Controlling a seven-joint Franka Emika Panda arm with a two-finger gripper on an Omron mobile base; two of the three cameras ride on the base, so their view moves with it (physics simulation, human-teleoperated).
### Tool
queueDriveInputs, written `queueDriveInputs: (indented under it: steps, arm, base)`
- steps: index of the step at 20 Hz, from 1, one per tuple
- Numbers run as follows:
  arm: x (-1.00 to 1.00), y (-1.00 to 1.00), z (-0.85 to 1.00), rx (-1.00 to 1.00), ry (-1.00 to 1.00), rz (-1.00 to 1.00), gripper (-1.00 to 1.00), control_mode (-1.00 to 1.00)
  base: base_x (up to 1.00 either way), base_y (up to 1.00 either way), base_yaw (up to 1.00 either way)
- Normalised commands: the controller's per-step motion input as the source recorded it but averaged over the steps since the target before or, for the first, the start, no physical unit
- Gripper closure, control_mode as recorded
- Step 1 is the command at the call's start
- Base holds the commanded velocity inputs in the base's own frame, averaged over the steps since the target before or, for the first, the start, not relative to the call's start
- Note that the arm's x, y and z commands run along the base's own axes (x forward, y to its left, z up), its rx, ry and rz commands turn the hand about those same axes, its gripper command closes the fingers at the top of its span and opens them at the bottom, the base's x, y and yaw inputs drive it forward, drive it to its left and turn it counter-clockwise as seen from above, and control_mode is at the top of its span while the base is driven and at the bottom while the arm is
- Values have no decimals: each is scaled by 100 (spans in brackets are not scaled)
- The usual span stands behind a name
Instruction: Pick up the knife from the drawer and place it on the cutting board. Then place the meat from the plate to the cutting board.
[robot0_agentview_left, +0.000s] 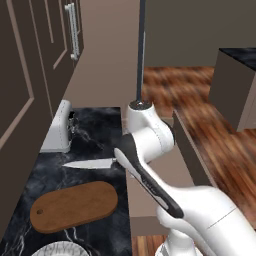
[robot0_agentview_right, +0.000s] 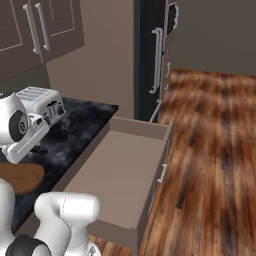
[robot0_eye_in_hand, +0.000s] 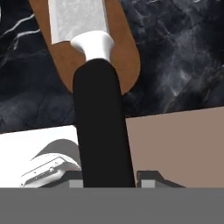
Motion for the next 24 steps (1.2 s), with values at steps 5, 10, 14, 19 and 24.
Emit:
queueDriveInputs:
  steps: [5,10,14,19,24]
  arm:
    - [2,76,-8,-21,0,19,100,-100]
    - [16,69,-20,-17,0,17,100,-100]
    - [20,34,-26,-13,0,15,100,-100]
    - [0,0,-21,8,0,1,100,-100]
    - [0,-20,-44,37,0,0,100,-100]
  base:
    - [0,0,0]
    - [0,0,0]
    - [0,0,0]
    - [0,0,0]
    - [0,0,0]
